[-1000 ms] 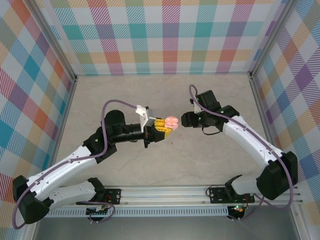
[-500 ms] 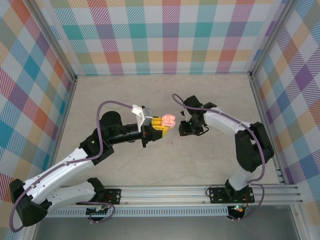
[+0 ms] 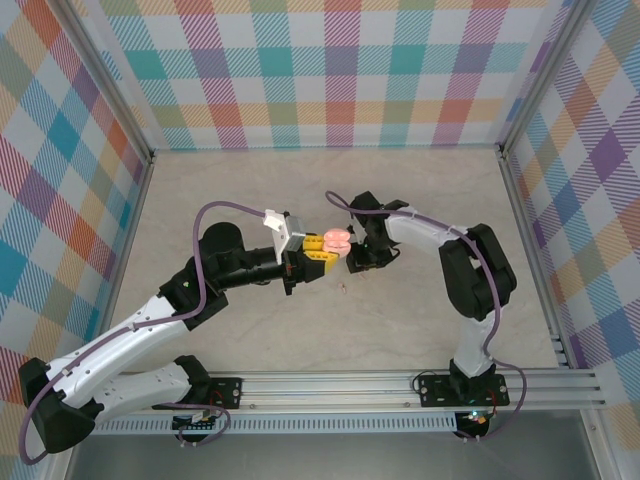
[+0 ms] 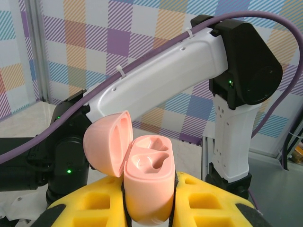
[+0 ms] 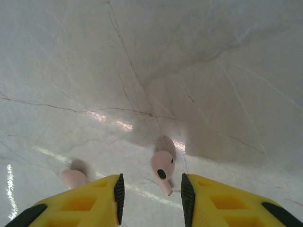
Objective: Insert wireless bluetooth earbuds into charging case
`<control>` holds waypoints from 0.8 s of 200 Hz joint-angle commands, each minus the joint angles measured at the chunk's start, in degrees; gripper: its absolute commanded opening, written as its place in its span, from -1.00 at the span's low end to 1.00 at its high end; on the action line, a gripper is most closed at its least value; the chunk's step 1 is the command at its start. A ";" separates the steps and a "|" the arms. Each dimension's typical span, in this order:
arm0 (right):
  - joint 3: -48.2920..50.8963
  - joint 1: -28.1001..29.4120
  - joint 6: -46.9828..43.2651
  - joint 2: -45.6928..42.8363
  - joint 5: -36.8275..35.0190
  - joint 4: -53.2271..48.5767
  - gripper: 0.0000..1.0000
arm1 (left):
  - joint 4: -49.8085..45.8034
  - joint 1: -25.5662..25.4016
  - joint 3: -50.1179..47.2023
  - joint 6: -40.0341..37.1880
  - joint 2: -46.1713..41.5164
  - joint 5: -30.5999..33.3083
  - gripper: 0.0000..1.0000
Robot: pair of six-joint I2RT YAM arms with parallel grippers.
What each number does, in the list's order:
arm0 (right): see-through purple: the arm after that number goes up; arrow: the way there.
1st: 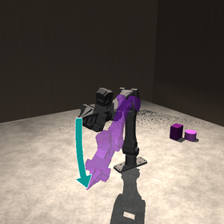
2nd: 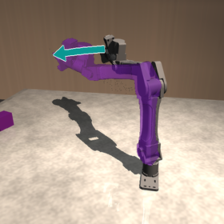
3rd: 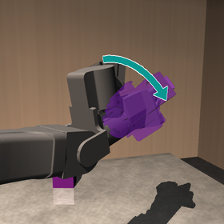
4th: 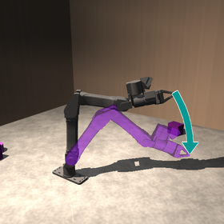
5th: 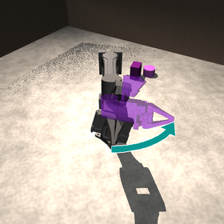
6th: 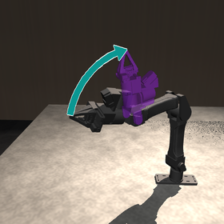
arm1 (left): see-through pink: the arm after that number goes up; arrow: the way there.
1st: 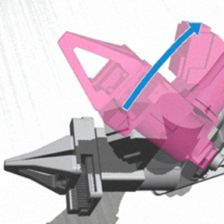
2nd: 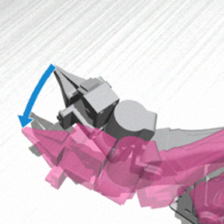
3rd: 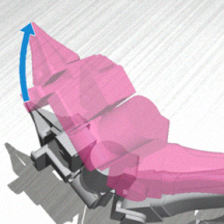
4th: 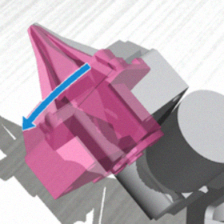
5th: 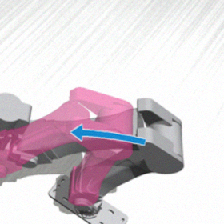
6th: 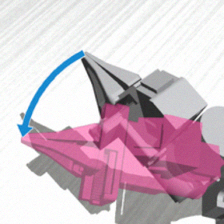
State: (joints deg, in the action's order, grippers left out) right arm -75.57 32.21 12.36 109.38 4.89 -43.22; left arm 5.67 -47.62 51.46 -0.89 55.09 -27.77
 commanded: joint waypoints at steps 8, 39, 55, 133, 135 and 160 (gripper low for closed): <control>-2.36 0.58 -0.27 2.18 -2.13 -2.30 -0.23 | -0.46 -0.90 -0.58 0.71 -1.07 0.04 -0.67; -2.52 0.69 2.54 2.94 -4.84 -2.02 -0.24 | -0.48 -0.90 -0.73 0.81 -1.25 0.15 -0.67; -2.39 0.66 4.08 2.85 -5.60 -1.74 -0.24 | -0.52 -0.98 -0.74 0.88 -1.19 0.09 -0.67; -2.92 0.94 5.05 2.51 -4.74 -2.15 -0.26 | -0.57 -0.99 -0.87 0.62 -1.25 0.35 -0.66; -2.92 1.00 5.00 2.46 -4.58 -2.13 -0.26 | -0.57 -0.97 -0.91 0.62 -1.22 0.35 -0.67; -3.43 1.52 4.77 2.59 -3.40 -2.82 -0.29 | -0.40 -0.93 -0.76 0.76 -1.02 0.24 -0.67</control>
State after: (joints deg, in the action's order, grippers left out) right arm -76.97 32.93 16.71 112.07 -0.21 -44.14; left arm 4.54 -47.62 50.83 -0.86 54.98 -27.75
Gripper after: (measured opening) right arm 0.365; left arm 0.212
